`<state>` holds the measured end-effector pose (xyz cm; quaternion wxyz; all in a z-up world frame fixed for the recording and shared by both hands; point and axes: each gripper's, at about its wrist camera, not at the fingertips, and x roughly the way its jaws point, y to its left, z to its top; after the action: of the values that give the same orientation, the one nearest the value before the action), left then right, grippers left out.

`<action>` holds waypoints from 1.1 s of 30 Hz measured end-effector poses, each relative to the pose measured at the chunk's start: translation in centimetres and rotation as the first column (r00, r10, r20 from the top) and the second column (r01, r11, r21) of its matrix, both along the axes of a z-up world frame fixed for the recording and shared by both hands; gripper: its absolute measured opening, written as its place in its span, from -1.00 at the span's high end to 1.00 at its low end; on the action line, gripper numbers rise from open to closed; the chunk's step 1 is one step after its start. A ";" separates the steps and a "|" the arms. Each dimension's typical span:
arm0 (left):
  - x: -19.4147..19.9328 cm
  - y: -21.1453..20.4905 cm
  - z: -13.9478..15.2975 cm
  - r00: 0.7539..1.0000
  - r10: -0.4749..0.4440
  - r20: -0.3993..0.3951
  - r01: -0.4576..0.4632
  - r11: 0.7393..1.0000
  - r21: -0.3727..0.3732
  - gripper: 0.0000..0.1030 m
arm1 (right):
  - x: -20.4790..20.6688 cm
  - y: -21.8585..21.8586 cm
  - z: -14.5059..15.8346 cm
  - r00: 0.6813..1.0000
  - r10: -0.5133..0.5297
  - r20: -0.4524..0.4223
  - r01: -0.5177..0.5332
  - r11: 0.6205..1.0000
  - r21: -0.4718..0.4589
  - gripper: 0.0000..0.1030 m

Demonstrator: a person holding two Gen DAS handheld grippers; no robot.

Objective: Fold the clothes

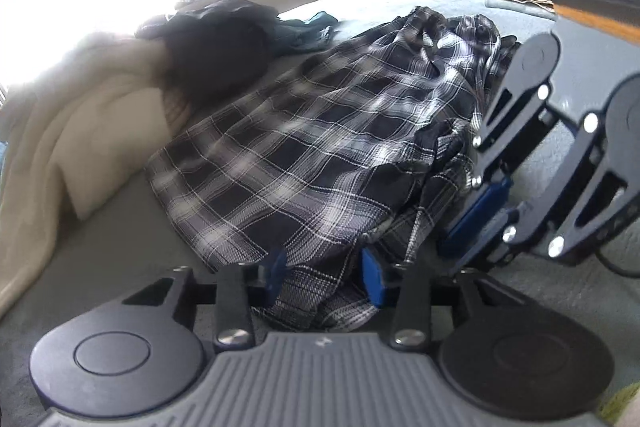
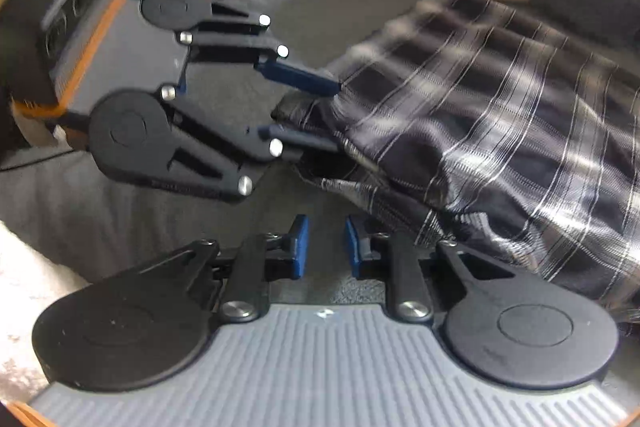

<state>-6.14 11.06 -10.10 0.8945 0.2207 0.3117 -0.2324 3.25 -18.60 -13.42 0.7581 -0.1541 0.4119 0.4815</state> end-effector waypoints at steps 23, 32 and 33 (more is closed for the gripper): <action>0.8 1.0 1.1 1.000 -0.001 -0.005 0.001 0.997 -0.075 0.85 | 1.0 -0.1 -0.9 0.986 -0.152 0.075 0.142 0.983 0.120 0.79; 0.8 1.6 1.3 1.000 0.008 -0.022 -0.010 0.995 -0.100 0.85 | 2.3 1.2 -1.8 0.978 -0.208 0.018 0.201 0.960 0.194 0.78; 0.8 1.7 1.3 1.000 0.010 -0.027 -0.012 0.995 -0.099 0.82 | 2.5 1.3 -2.0 0.975 -0.221 0.010 0.214 0.955 0.204 0.78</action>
<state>-5.31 12.73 -8.83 0.9014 0.1713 0.3127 -0.2456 5.71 -17.32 -15.46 0.8248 -0.0378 0.3630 0.4319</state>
